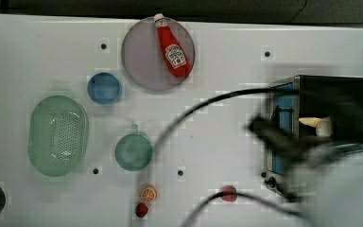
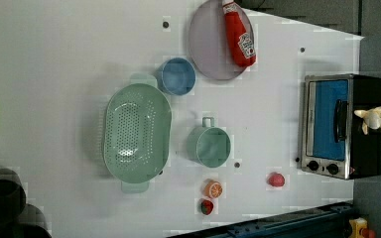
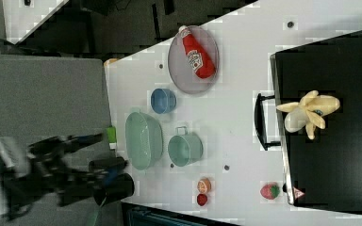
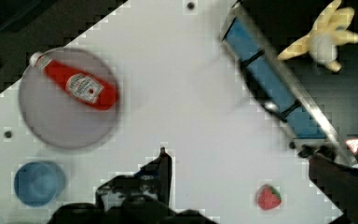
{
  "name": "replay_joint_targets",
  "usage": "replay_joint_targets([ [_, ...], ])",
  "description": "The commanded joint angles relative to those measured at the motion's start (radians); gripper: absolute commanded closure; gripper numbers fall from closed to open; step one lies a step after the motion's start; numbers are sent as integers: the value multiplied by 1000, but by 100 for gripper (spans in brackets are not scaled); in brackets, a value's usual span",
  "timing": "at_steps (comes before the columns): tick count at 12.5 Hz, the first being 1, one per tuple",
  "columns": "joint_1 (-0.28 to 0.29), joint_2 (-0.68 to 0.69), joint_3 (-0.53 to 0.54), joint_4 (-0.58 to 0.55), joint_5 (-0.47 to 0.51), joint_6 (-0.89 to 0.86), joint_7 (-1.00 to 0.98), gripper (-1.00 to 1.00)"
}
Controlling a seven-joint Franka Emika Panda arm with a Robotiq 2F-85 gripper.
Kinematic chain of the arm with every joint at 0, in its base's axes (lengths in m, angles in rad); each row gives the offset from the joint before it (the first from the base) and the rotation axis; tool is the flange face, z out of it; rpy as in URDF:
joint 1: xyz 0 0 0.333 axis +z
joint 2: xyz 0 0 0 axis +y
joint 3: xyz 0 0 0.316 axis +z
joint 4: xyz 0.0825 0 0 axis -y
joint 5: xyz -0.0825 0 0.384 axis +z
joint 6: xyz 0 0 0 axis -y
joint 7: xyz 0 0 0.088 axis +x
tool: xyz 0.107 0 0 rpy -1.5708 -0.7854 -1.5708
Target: Pick banana from table and place on oven.
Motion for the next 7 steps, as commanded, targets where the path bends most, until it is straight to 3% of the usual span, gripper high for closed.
replay_joint_targets([
  [1, 39, 4, 117, -128, -7, -18, 365, -100],
  [3, 39, -23, 160, -156, 16, -21, 415, -100],
  [7, 38, -41, 140, -190, 42, -24, 414, -100],
])
